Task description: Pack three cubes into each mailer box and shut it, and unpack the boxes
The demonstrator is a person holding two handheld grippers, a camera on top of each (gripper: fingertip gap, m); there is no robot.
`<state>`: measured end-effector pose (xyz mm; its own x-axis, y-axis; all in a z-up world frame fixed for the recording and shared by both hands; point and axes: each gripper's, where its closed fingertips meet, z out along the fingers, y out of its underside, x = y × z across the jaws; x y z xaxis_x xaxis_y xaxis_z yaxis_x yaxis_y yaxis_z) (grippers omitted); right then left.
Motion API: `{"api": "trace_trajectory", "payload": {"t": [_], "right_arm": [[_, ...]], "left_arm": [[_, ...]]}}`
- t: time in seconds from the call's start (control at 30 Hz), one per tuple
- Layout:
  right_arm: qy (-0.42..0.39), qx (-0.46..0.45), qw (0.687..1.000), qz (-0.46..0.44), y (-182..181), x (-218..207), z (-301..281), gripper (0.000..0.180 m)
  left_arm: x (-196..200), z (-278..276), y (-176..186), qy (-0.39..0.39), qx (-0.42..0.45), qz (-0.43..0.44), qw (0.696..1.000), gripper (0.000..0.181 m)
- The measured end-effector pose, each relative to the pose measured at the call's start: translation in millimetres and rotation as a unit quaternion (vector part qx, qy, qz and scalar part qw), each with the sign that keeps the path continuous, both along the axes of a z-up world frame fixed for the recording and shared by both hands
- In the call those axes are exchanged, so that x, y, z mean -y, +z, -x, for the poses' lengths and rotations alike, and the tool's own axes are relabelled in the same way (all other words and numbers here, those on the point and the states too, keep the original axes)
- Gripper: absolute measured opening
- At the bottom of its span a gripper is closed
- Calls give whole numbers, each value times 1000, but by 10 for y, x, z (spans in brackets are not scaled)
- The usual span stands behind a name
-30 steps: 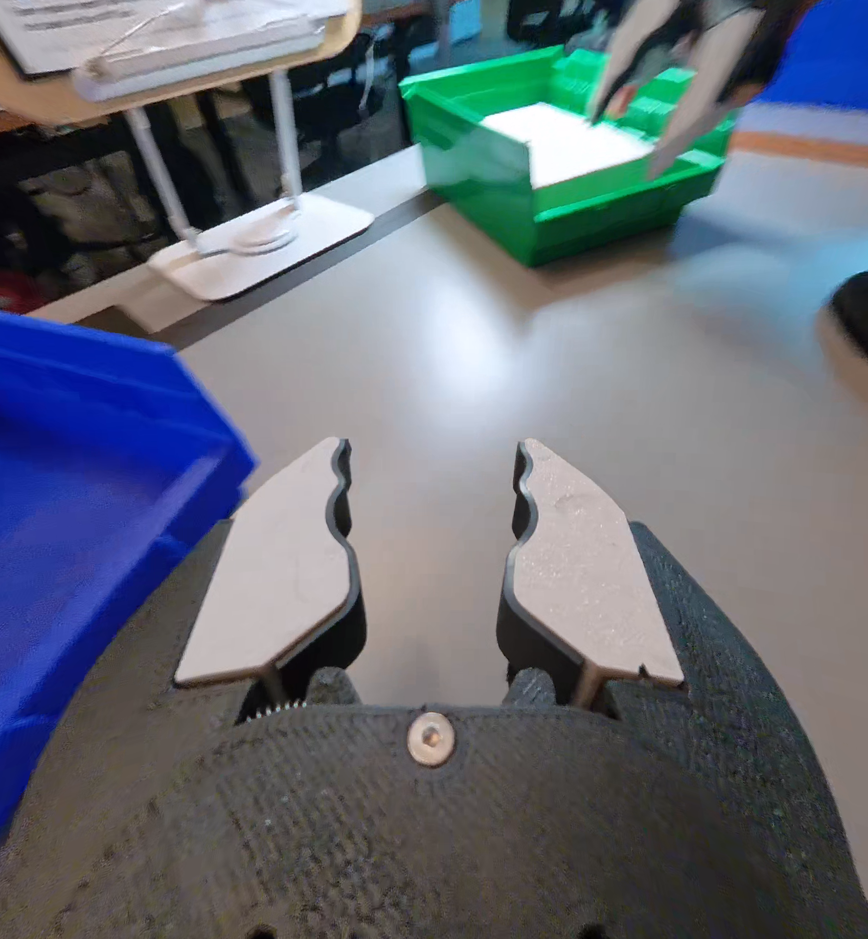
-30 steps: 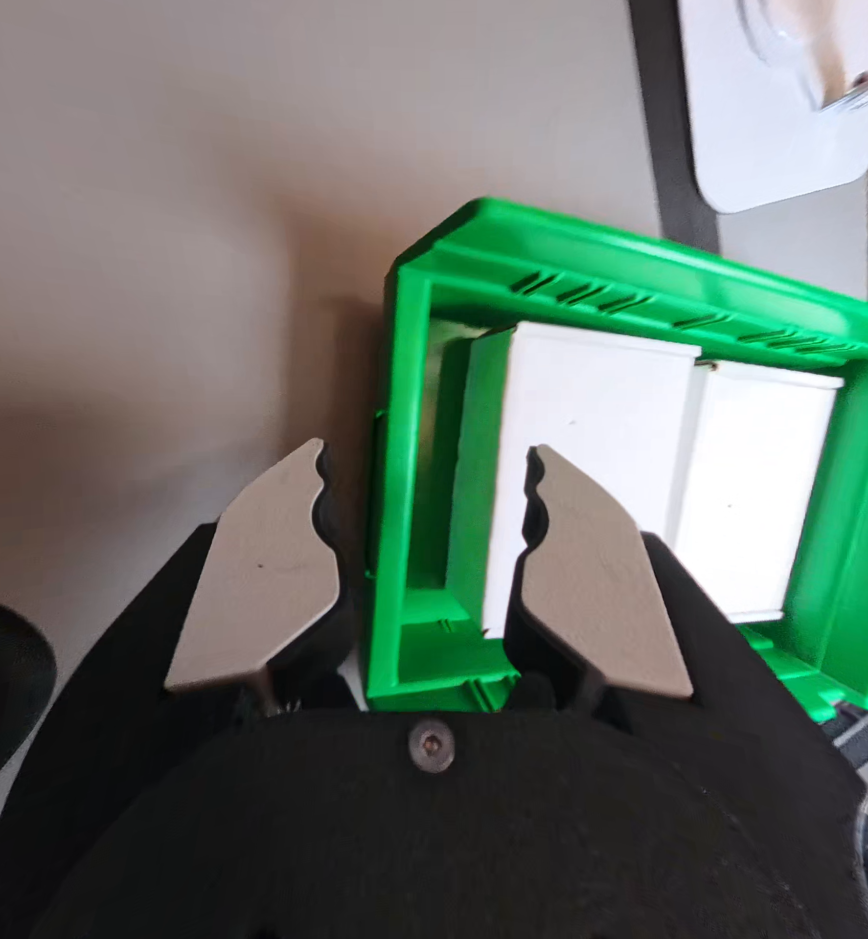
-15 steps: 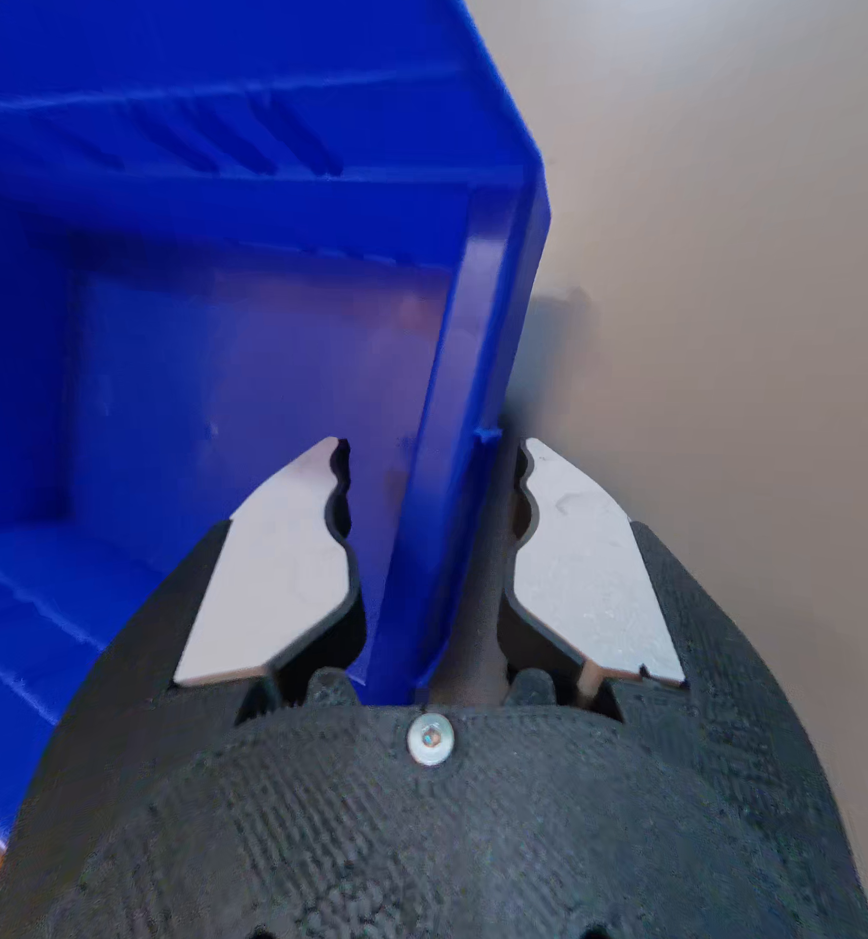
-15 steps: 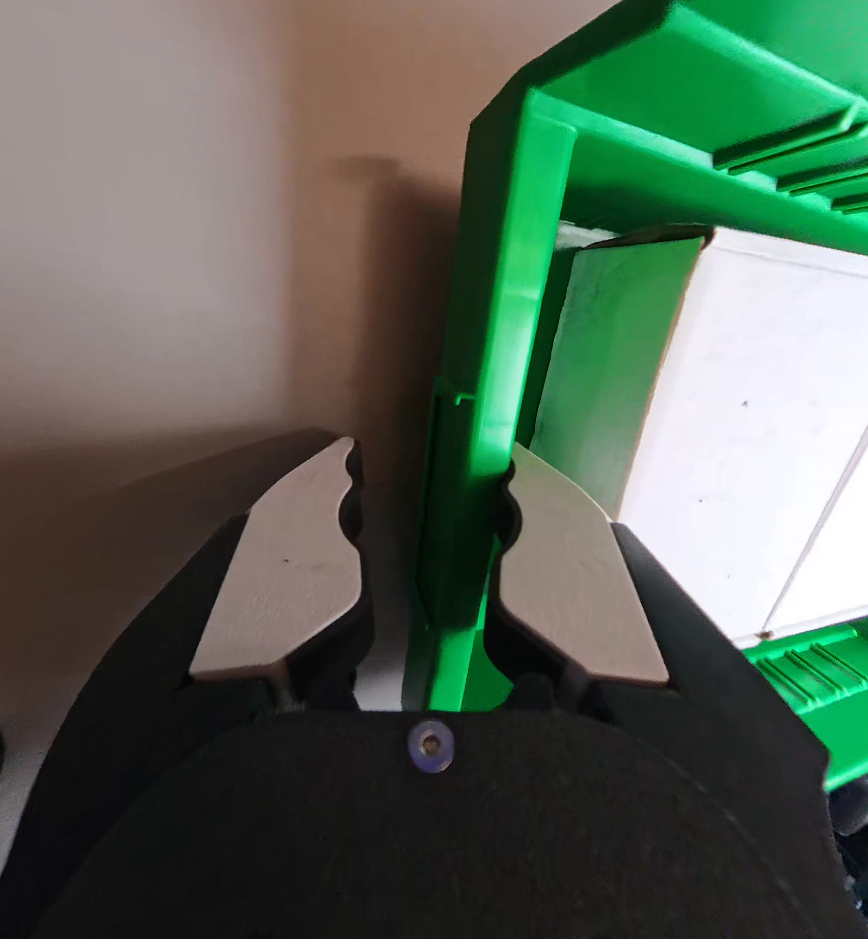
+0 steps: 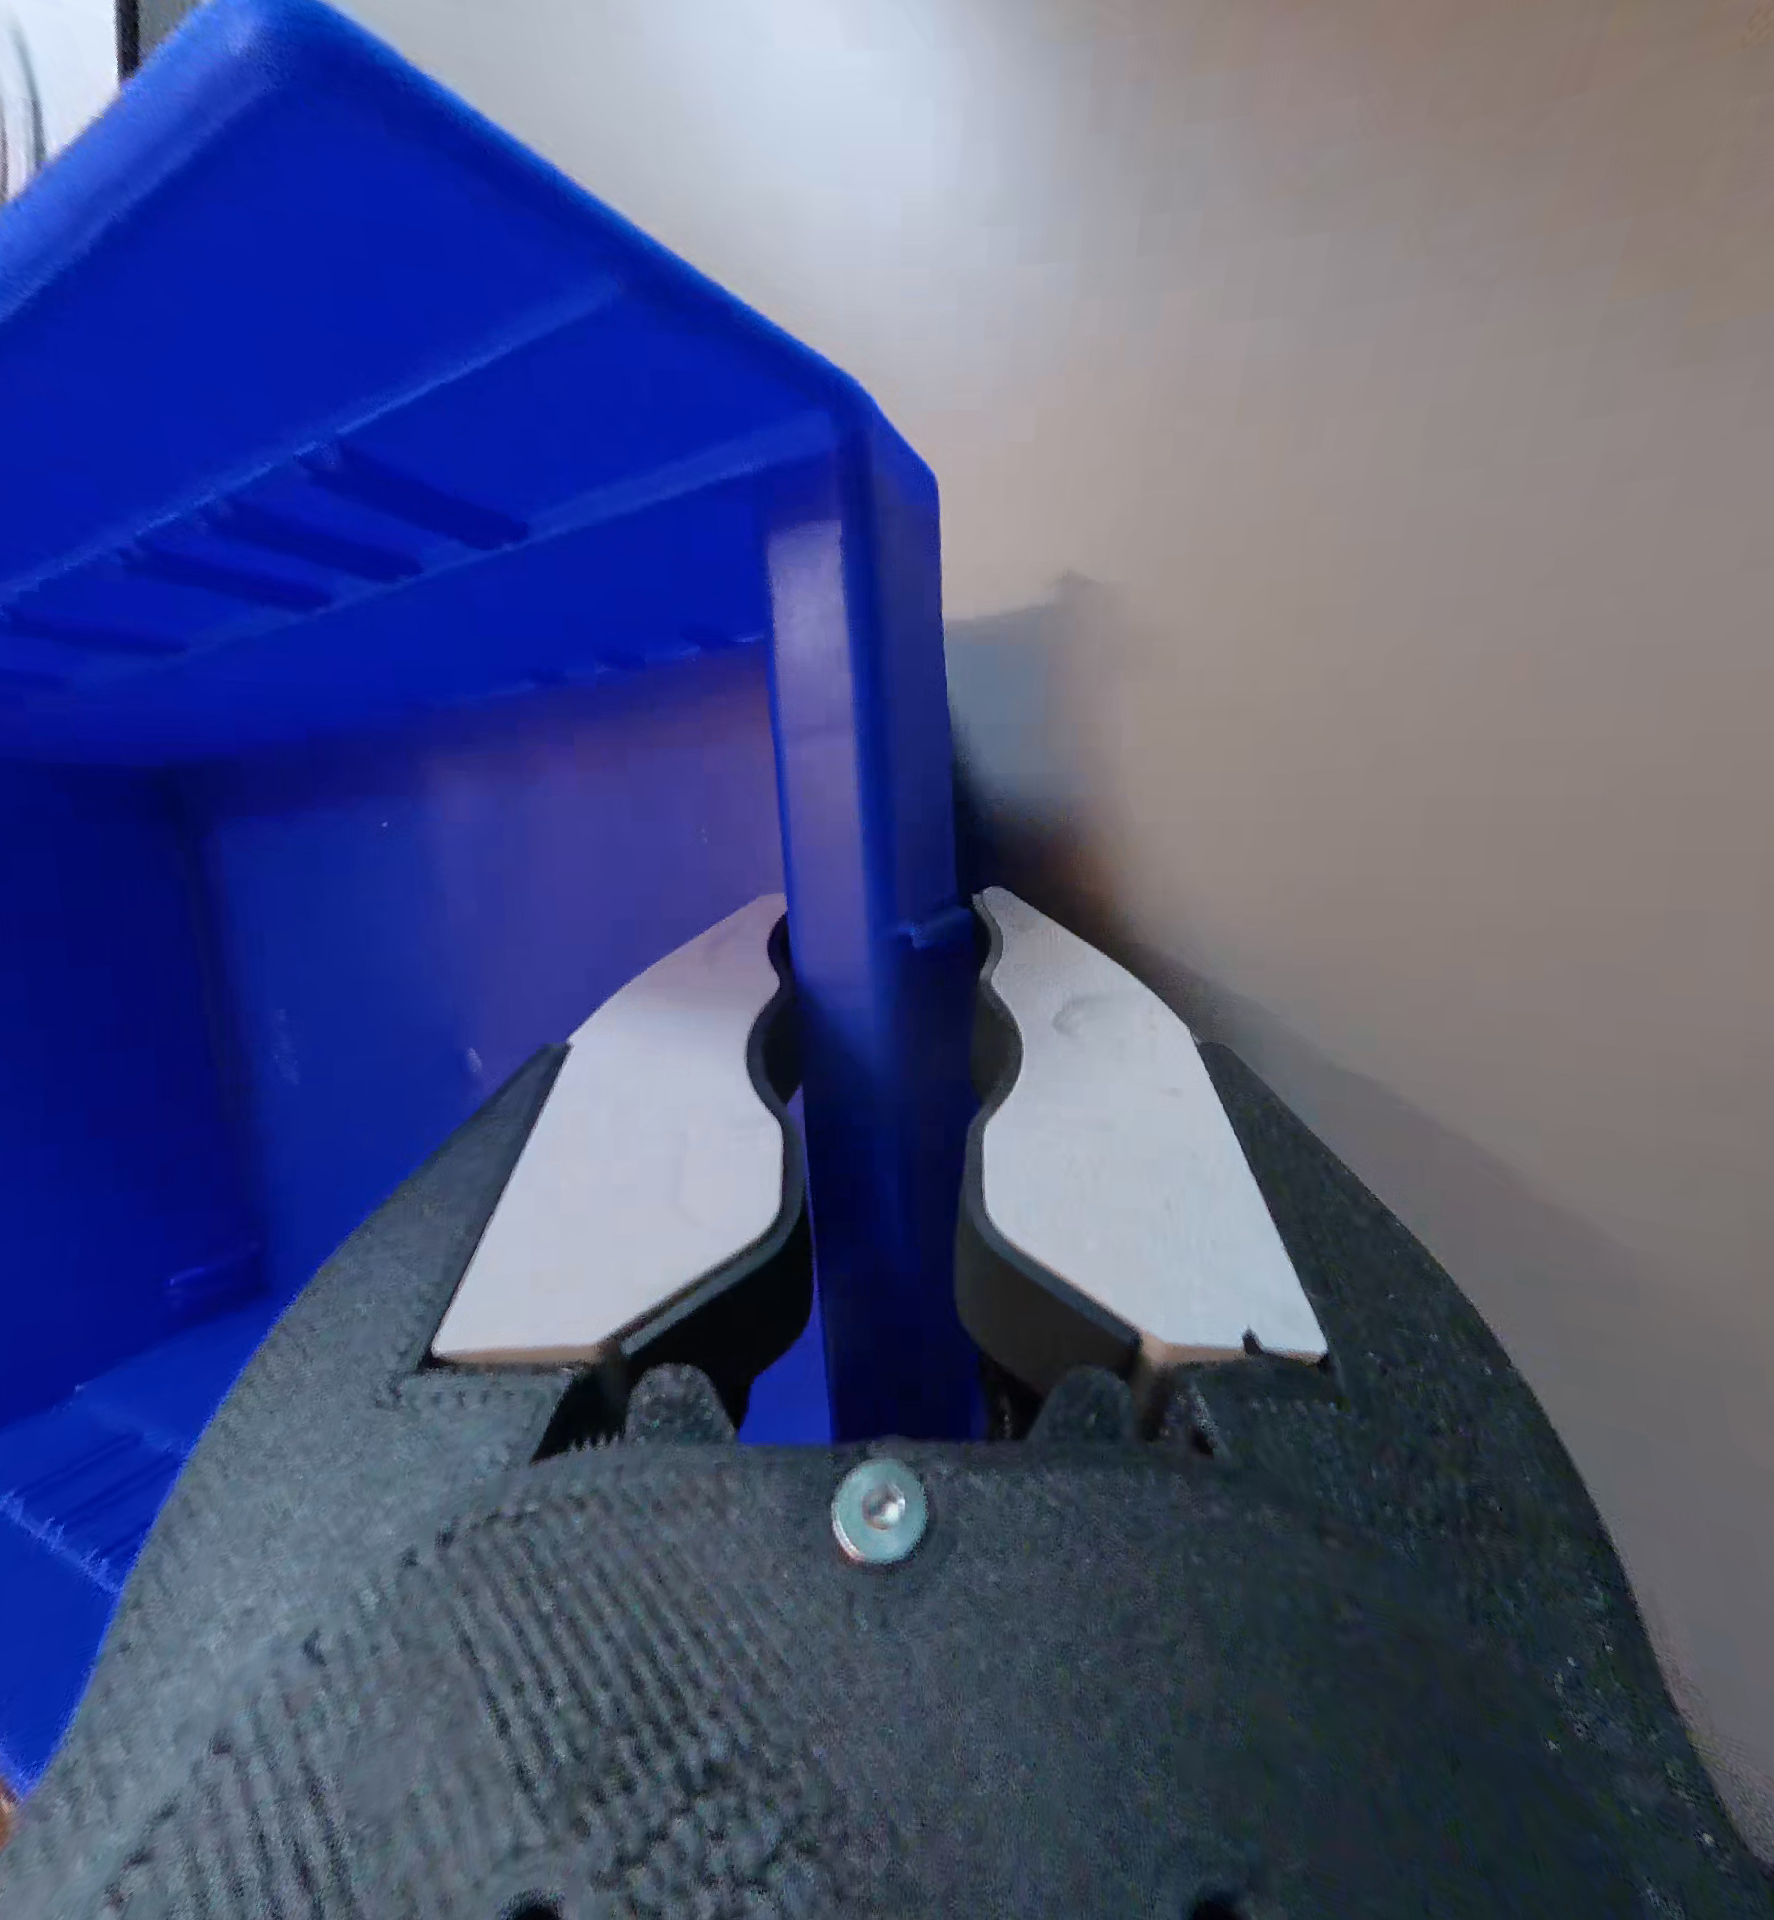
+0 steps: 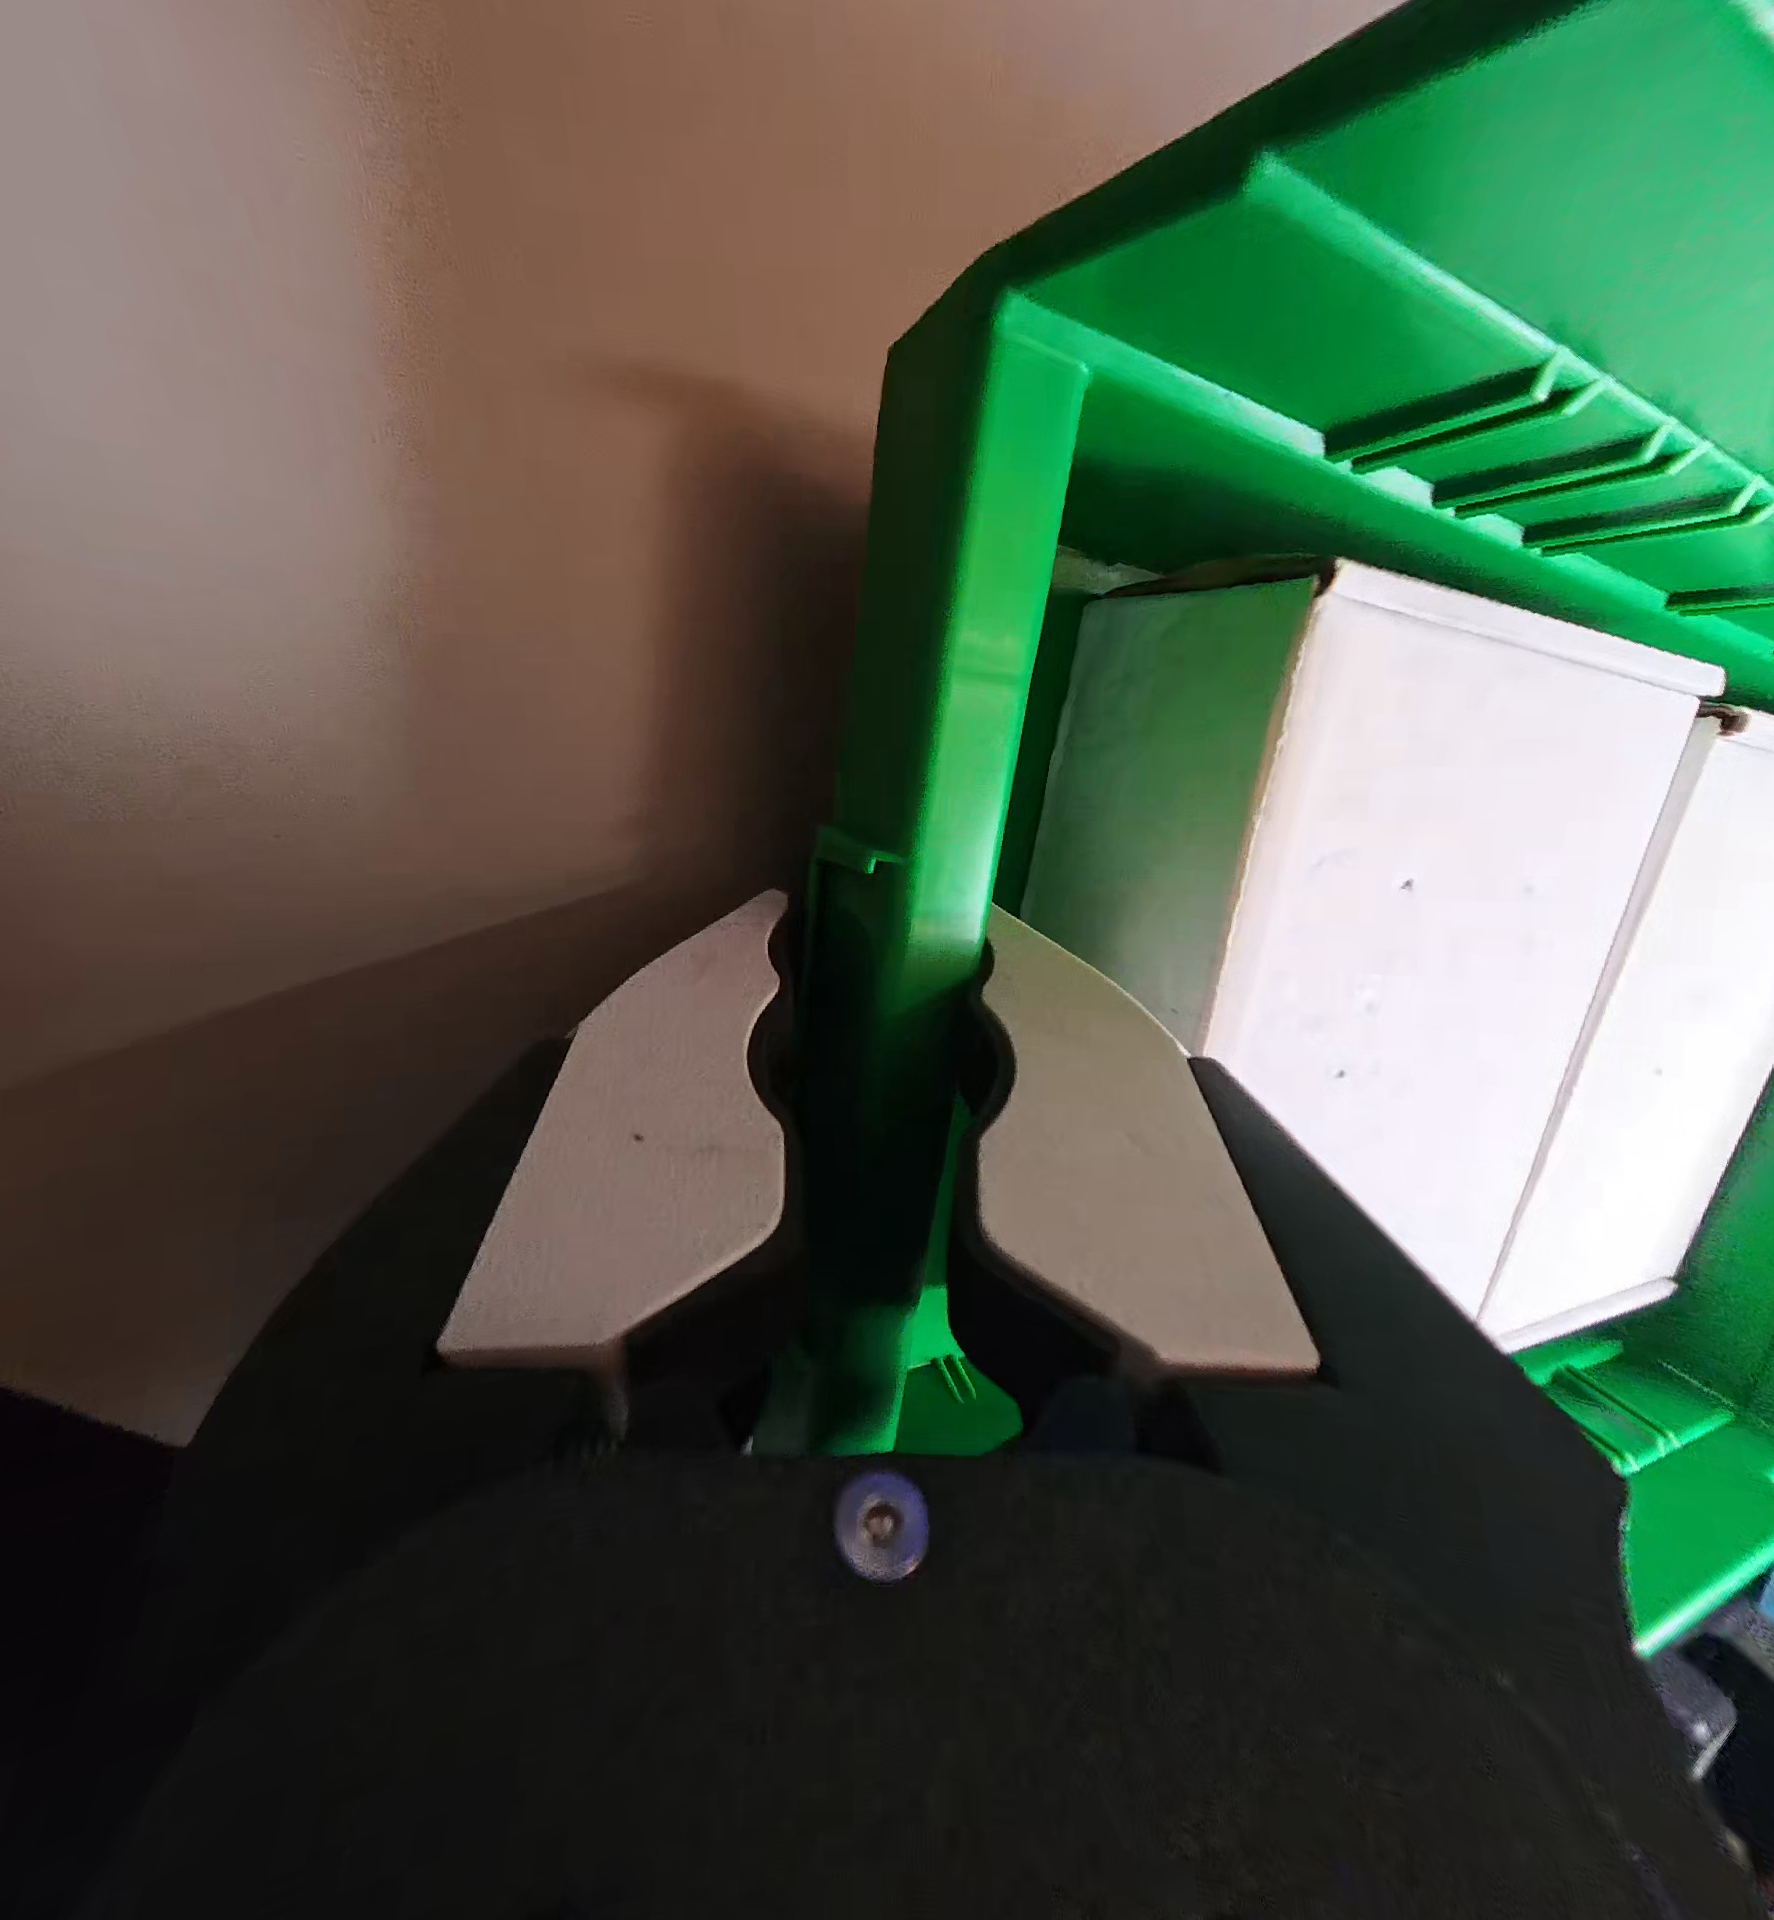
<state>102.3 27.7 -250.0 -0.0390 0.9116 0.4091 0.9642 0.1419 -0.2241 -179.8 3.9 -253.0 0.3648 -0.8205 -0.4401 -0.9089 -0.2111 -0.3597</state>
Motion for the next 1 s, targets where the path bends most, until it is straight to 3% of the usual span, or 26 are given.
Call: {"api": "trace_trajectory", "payload": {"t": [0.23, 0.43, 0.53, 0.63, 0.73, 0.87, 1.0], "right_arm": [[74, -3, 997, -14, 3, 624, 237, 28], [83, -20, 996, -36, 28, 876, 314, 29], [56, -81, 994, -41, 191, 931, 357, 32], [7, -181, 983, -26, 526, 996, 322, 35], [-62, -283, 956, -35, 881, 970, 101, 37], [-185, -392, 898, -77, 1159, 877, -451, 48], [-292, -463, 834, -67, 1040, 906, -912, 59]], "left_arm": [[-93, -702, 10, -75, -8, -19, 997, 29], [-244, -950, 17, -115, -11, -32, 993, 29], [-263, -966, 36, -124, -16, -51, 991, 30], [-238, -987, 173, -105, 6, -79, 991, 43], [-159, -1051, 459, -78, 56, -111, 989, 52], [103, -1157, 770, -47, 137, -122, 982, 55], [515, -1387, 937, -3, 288, -72, 955, 53]]}}
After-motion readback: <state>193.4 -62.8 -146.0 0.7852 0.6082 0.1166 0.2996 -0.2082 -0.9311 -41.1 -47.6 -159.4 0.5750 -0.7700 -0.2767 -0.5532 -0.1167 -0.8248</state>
